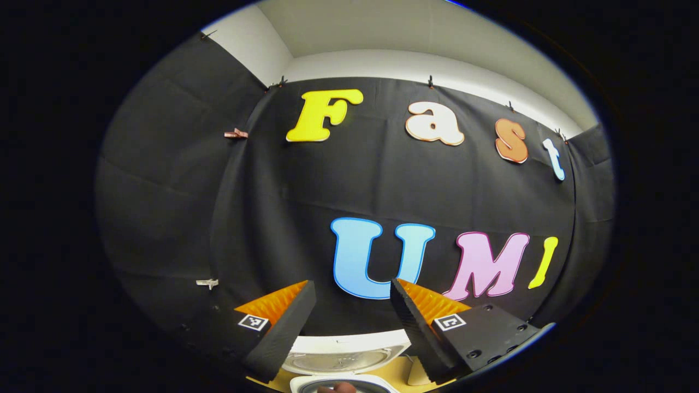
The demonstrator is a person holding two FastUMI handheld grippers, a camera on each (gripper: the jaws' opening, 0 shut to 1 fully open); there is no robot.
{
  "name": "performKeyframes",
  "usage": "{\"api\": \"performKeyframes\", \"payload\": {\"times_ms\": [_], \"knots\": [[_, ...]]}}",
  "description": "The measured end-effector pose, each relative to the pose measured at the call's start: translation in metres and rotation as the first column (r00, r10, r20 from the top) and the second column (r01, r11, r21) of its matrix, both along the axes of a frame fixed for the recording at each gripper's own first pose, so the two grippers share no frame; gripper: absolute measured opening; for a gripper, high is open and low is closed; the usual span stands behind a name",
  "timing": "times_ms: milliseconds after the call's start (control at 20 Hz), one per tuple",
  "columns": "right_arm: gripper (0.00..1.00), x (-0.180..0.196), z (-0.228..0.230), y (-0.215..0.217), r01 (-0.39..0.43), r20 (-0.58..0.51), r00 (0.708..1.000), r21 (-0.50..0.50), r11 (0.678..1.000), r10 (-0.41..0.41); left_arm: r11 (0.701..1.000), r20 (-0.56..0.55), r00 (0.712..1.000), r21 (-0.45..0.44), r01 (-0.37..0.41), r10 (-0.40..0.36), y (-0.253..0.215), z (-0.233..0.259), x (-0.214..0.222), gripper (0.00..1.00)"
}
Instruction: Close the left gripper, press the button to open the rice cooker; take a wooden spoon from the chopstick holder with the right hand, scoop a spoonful of rice and pour it into the rice cooker, then put the wooden spoon back into the chopstick holder.
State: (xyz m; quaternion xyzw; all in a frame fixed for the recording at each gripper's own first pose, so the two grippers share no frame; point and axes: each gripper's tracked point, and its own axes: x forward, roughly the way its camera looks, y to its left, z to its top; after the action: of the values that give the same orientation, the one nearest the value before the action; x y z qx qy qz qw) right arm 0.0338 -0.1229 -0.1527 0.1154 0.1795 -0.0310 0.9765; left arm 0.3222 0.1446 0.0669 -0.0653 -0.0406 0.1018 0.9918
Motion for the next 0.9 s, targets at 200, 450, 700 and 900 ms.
{"api": "performKeyframes", "payload": {"times_ms": [200, 450, 700, 900], "knots": [[0.98, -0.016, 0.003, 0.007, 0.037, -0.02, 0.999, 0.001, 0.999, -0.037, 1.0, -0.08, 0.997, 0.01, -0.021, 0.022, 0.014, -0.049, 0.05, 0.94], [0.98, -0.032, 0.012, 0.012, 0.053, -0.021, 0.998, -0.054, 0.997, -0.055, 0.999, -0.188, 0.982, 0.017, -0.033, 0.036, 0.024, -0.106, 0.089, 0.94], [0.99, -0.034, 0.01, 0.024, 0.05, -0.039, 0.998, -0.045, 0.998, -0.052, 0.997, -0.274, 0.959, 0.043, -0.06, 0.07, 0.021, -0.137, 0.091, 0.94], [0.98, -0.028, 0.009, 0.035, 0.031, -0.03, 0.999, -0.012, 0.999, -0.031, 0.995, -0.278, 0.955, 0.052, -0.089, 0.1, 0.015, -0.142, 0.075, 0.98]]}}
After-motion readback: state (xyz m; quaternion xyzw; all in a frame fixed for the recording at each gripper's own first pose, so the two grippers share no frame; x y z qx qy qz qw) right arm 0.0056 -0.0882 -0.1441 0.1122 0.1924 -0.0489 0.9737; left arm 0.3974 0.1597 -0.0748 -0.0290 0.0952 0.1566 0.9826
